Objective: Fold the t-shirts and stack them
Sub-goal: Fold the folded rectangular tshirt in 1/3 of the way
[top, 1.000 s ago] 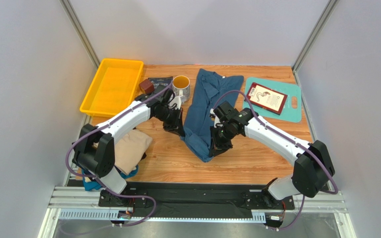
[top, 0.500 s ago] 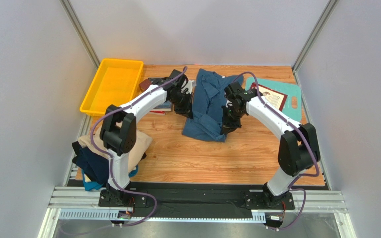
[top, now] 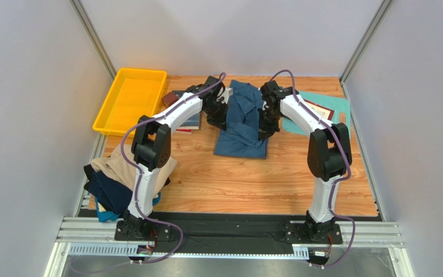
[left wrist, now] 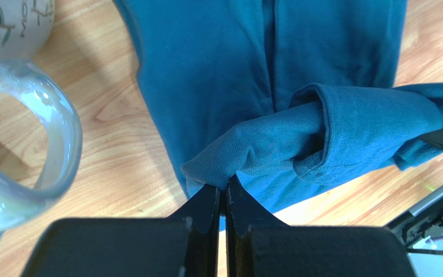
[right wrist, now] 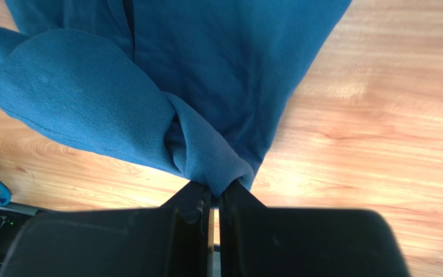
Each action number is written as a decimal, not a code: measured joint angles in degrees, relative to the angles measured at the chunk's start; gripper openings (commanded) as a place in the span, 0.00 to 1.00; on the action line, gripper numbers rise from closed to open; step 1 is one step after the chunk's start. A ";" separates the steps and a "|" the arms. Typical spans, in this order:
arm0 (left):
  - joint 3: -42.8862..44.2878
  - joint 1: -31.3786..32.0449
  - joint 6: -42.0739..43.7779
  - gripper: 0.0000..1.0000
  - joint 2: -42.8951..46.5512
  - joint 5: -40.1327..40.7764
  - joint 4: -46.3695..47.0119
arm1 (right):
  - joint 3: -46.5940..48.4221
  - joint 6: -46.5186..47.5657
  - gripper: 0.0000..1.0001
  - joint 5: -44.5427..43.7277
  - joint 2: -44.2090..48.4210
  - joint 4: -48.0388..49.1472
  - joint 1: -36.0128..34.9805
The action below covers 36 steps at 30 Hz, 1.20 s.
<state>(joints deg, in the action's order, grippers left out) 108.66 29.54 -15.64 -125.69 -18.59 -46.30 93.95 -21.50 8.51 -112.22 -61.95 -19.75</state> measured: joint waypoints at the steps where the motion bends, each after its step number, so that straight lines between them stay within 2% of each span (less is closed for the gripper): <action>1: 0.39 0.00 0.13 0.00 -0.35 0.15 -0.22 | 0.81 0.11 0.02 -0.13 -0.61 -0.17 0.15; 10: 6.91 0.00 0.35 0.01 -5.77 0.52 -0.79 | 5.57 0.33 0.03 -1.44 -4.96 -1.07 1.46; 12: 8.70 0.00 0.35 0.03 -7.28 0.52 -0.81 | 5.86 0.33 0.08 -1.66 -5.97 -1.11 1.57; 13: 9.53 0.00 0.35 0.08 -8.00 0.50 -0.74 | 5.86 0.33 0.12 -1.70 -6.38 -1.16 1.60; 15: 10.86 0.00 0.37 0.17 -9.38 0.46 -0.74 | 5.95 0.35 0.26 -1.99 -7.41 -1.27 1.68; 16: 11.23 0.00 0.31 0.28 -9.94 0.48 -0.70 | 5.99 0.20 0.32 -2.10 -7.80 -1.22 1.68; 21: 11.54 0.02 0.55 0.45 -10.64 1.42 -0.61 | 6.21 0.35 0.37 -3.52 -9.86 -1.27 1.68; 23: 11.54 0.02 0.68 0.48 -10.64 2.21 -0.61 | 6.47 0.33 0.40 -4.04 -10.10 -1.36 1.68; 29: 11.54 0.11 0.66 0.50 -10.60 4.85 -0.57 | 8.90 0.20 0.47 -4.70 -10.19 -1.11 1.92; 36: 10.97 0.07 0.59 0.50 -7.76 4.85 -0.31 | 10.54 0.09 0.44 -2.01 -10.19 -0.57 2.97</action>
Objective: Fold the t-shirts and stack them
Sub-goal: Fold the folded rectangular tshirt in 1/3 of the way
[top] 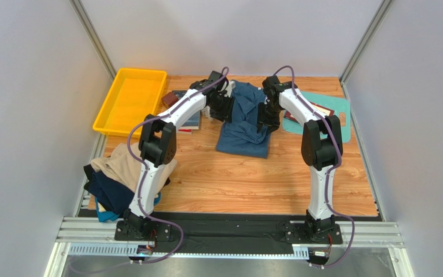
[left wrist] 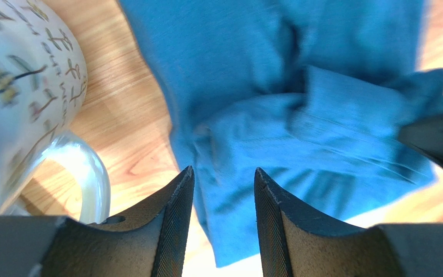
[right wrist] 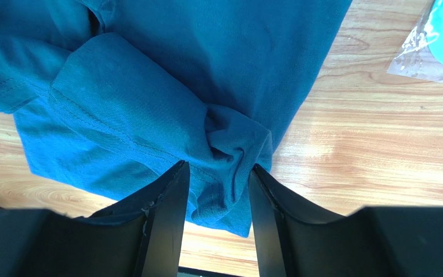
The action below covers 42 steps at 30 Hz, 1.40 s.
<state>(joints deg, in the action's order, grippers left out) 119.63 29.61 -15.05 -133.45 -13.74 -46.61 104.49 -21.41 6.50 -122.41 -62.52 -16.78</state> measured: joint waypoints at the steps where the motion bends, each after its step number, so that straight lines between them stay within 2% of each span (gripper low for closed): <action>1: -0.22 -0.07 -0.02 0.50 0.83 -0.57 0.22 | 0.00 0.00 0.43 0.42 0.00 0.00 0.11; 3: -0.83 -0.11 -0.04 0.50 2.49 -1.62 0.70 | -0.07 0.00 0.39 1.27 0.00 0.07 0.31; 4: -1.62 -0.11 -0.07 0.50 3.58 -2.45 1.07 | -0.11 0.00 0.33 1.60 0.00 0.09 0.37; 5: -2.58 -0.11 -0.07 0.49 4.72 -3.23 1.25 | -0.31 -0.07 0.24 1.81 0.02 0.35 0.42; 7: -4.63 0.00 -0.07 0.49 6.86 -4.74 1.40 | -1.20 -0.39 0.00 2.27 0.13 1.16 0.48; 14: -16.26 1.09 -0.02 0.46 13.73 -8.59 3.21 | -6.95 -3.32 0.00 5.60 1.11 4.24 2.75; 20: -23.19 3.69 0.15 0.45 14.21 -9.73 3.87 | -9.75 -5.22 0.00 7.87 1.36 6.25 5.97; 30: -24.63 5.66 -0.17 0.41 12.46 -9.07 8.96 | -10.80 -7.56 0.00 13.11 1.66 8.68 8.50; 35: -25.16 5.66 -0.57 0.40 8.90 -7.96 9.79 | -10.78 -8.98 0.00 16.17 1.64 9.62 9.16; 42: -25.64 5.66 -1.22 0.39 8.74 -8.35 10.27 | -10.69 -11.98 0.00 19.26 1.53 11.15 10.12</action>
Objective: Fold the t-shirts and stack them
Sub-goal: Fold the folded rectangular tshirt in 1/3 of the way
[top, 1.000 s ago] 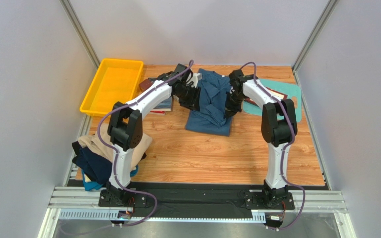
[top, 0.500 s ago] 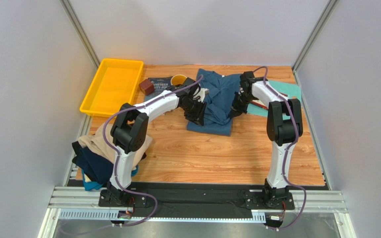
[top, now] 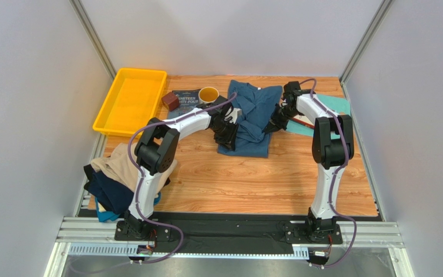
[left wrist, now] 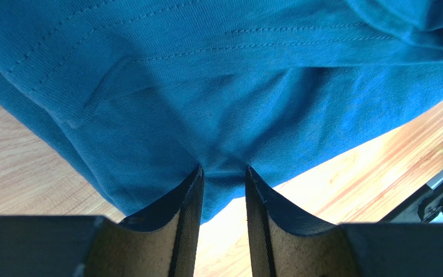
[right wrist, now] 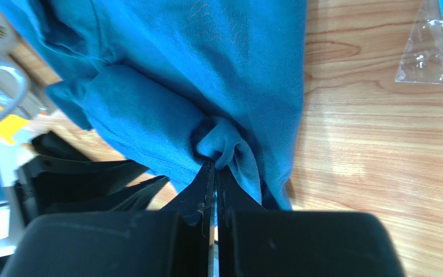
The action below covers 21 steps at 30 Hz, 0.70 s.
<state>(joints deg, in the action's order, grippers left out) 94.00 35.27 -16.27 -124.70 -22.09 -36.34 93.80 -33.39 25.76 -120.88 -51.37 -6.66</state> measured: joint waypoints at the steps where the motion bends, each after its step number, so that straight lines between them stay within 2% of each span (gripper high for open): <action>1: -0.11 0.00 0.00 0.39 0.07 0.00 0.07 | 0.02 -0.50 0.00 0.44 0.00 0.11 0.22; 21: -2.27 2.21 0.76 0.37 1.20 -0.31 0.28 | 0.90 -12.50 0.00 6.91 -1.57 5.79 5.35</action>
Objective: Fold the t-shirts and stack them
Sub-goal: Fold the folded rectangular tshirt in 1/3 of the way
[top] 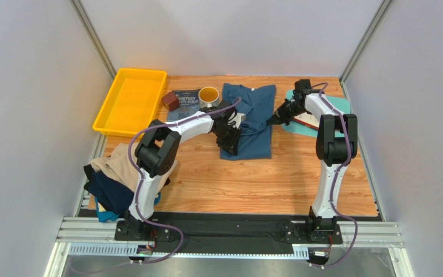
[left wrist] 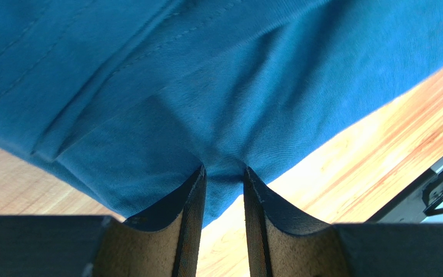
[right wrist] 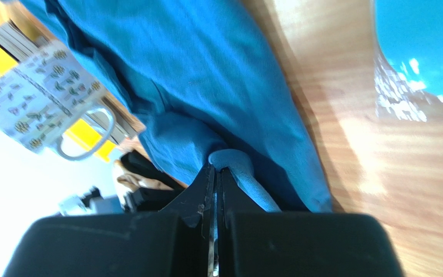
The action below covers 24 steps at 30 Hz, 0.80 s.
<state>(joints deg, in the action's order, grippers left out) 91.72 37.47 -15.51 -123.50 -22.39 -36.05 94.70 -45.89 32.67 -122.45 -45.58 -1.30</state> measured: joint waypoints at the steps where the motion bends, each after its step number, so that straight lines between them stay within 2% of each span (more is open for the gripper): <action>1: -0.13 0.22 0.20 0.38 0.07 -0.02 0.00 | 0.42 -0.59 0.00 0.24 -0.50 0.17 0.00; 4: -0.68 0.92 0.66 0.37 0.37 -0.02 0.00 | 1.84 -2.27 0.01 0.70 -2.14 0.55 0.00; 6: -1.20 1.49 0.87 0.37 0.66 -0.02 0.09 | 2.25 -3.04 0.07 0.79 -2.84 0.68 0.00; 12: -3.08 2.40 1.14 0.36 1.81 -0.28 0.07 | 3.08 -5.68 0.14 0.68 -3.28 1.36 0.79; 15: -3.85 2.64 1.44 0.36 2.23 -0.63 -0.35 | 4.94 -6.91 0.24 0.83 -3.52 2.51 2.10; 16: -4.04 2.73 1.60 0.36 2.34 -0.74 -0.55 | 5.84 -7.26 0.30 0.94 -3.67 2.97 2.54; 24: -4.74 3.63 2.38 0.40 3.06 -1.33 -2.67 | 11.54 -6.38 0.31 3.39 -3.89 4.07 3.76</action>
<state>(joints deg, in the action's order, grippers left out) 86.98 41.10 -13.13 -120.44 -23.73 -38.72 106.24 -52.27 36.05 -126.34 -41.52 2.46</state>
